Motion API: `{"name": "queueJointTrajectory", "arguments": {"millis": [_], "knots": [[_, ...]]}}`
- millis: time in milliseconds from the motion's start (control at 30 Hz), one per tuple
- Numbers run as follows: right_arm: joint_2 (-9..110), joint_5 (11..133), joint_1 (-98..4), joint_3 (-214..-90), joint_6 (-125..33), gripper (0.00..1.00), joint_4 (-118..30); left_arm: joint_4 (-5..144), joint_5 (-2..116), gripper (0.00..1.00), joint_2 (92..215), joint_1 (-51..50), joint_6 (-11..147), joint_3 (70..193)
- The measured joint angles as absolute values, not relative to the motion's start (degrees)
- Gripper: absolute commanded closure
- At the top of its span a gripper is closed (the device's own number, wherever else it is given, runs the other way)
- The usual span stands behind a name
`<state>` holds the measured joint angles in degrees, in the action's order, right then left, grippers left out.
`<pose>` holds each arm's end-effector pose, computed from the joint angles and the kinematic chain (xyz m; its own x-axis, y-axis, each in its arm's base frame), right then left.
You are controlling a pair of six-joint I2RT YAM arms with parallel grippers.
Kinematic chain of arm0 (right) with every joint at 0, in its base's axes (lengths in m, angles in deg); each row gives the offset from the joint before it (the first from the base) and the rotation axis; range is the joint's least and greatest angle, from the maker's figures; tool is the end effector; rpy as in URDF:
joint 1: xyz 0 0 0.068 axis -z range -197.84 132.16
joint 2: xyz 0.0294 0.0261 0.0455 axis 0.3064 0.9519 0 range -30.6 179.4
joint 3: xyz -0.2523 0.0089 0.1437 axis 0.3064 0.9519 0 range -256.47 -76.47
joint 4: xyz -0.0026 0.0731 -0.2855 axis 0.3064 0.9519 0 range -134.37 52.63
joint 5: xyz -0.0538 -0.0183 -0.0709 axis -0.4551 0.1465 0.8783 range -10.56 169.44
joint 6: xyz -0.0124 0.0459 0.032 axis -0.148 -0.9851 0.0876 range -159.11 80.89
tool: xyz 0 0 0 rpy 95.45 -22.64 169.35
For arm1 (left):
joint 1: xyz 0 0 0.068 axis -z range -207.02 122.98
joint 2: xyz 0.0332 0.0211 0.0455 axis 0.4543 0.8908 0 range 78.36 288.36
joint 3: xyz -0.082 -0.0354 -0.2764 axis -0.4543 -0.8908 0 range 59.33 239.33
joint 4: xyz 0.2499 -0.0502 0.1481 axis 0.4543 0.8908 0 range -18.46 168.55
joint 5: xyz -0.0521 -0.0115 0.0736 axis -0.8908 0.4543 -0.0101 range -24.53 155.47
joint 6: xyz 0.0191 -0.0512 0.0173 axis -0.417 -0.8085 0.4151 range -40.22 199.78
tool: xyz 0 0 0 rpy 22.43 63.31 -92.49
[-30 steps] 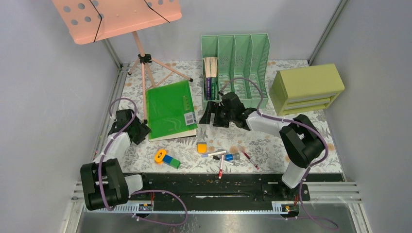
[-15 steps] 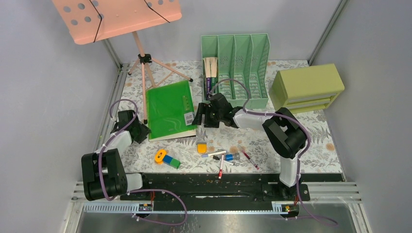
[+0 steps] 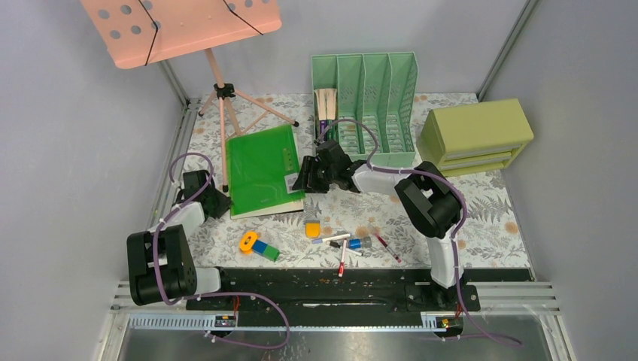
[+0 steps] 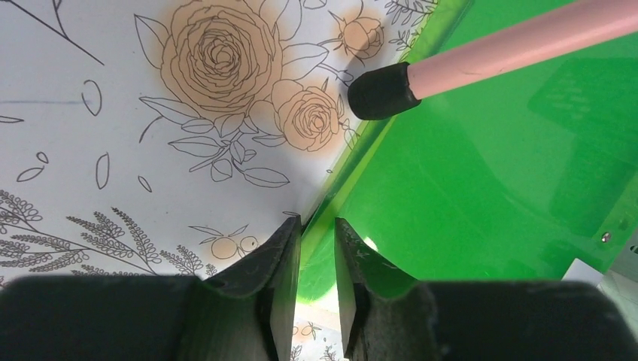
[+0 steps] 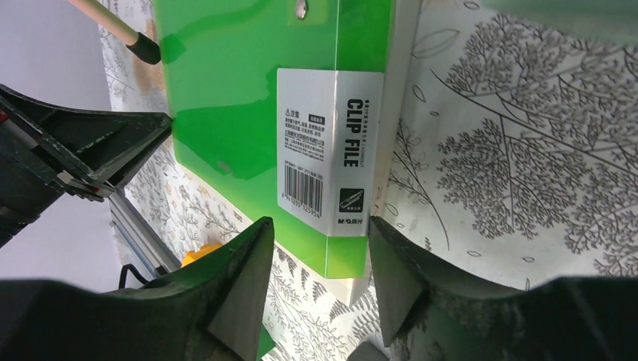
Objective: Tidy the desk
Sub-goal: Pick up the folder from the center of the board.
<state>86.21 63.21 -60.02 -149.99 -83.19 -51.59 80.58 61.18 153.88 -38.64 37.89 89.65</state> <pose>0.3509 0.3331 0.1504 -0.8783 0.1055 -0.4663 -0.2799 0.6772 0.6805 0.2518 0.0487 0.1372 -0.4861 -0.7797 -0.3946 -0.6482 0.6246 -0.4355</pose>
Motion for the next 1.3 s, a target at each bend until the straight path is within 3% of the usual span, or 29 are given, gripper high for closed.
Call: {"name": "queueJointTrajectory", "arguments": {"millis": [233,367,800,933,1000,1300], "knots": [[86.6,62.0,-60.1,-151.3,-83.5,0.48,-51.5,79.5,61.0,0.83,154.6,-38.9,37.9,89.7],[86.6,61.7,-60.1,-151.3,-83.6,0.54,-51.6,78.6,60.5,0.86,155.6,-39.2,38.2,89.9],[86.2,58.7,-59.8,-149.1,-87.3,0.69,-57.1,77.7,60.0,0.87,156.2,-39.5,39.4,90.1],[86.2,58.3,-59.8,-149.1,-88.5,0.82,-57.8,77.4,60.0,0.86,156.4,-39.7,39.6,90.2],[86.2,58.0,-59.8,-149.1,-89.0,0.85,-58.0,77.4,60.0,0.85,156.4,-39.7,39.7,90.2],[82.4,54.6,-60.1,-147.5,-88.8,0.95,-58.0,79.0,58.7,0.59,155.0,-39.4,39.4,90.4]]}}
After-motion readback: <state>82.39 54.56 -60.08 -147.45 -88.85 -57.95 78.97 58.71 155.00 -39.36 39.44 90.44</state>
